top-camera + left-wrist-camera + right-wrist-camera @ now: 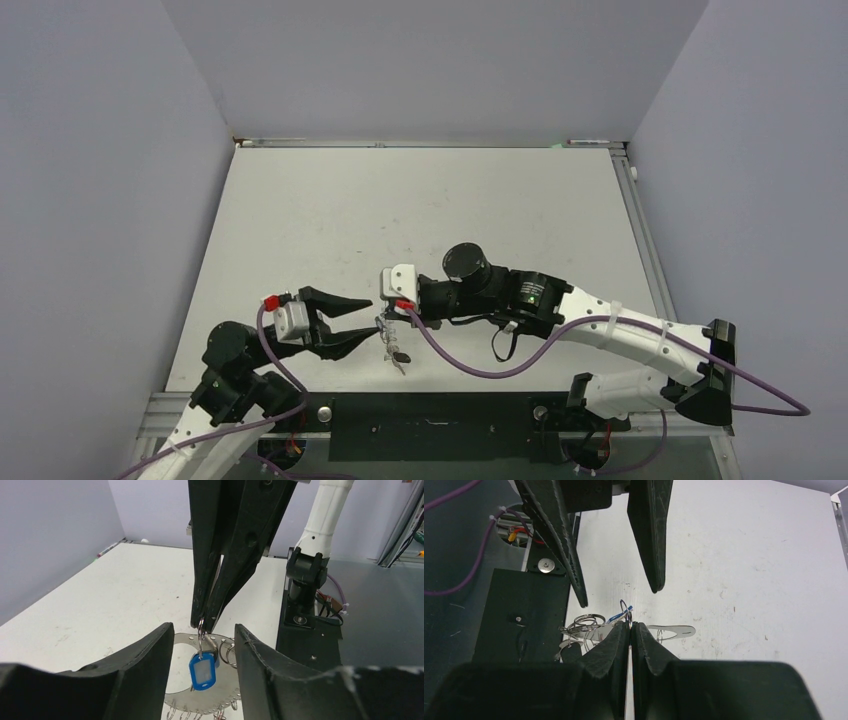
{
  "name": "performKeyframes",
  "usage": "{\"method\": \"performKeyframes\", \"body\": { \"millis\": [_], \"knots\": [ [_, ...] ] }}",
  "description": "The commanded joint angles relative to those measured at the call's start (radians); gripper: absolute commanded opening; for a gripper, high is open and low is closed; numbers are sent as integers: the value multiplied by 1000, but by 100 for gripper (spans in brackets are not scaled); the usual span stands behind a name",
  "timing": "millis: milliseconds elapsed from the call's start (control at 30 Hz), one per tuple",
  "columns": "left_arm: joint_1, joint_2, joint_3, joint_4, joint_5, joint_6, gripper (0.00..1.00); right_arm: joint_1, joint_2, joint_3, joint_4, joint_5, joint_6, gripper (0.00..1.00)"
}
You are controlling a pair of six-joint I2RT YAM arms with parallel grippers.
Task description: Put the keys on the keyring
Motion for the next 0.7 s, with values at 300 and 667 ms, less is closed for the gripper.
{"method": "performKeyframes", "body": {
  "millis": [300,667],
  "knots": [
    [4,-27,-17,102,31,-34,36,-2,-107,-31,142,-29,31,5],
    [5,-8,-23,127,59,-42,23,-2,-104,-37,157,-65,35,5]
  ]
}}
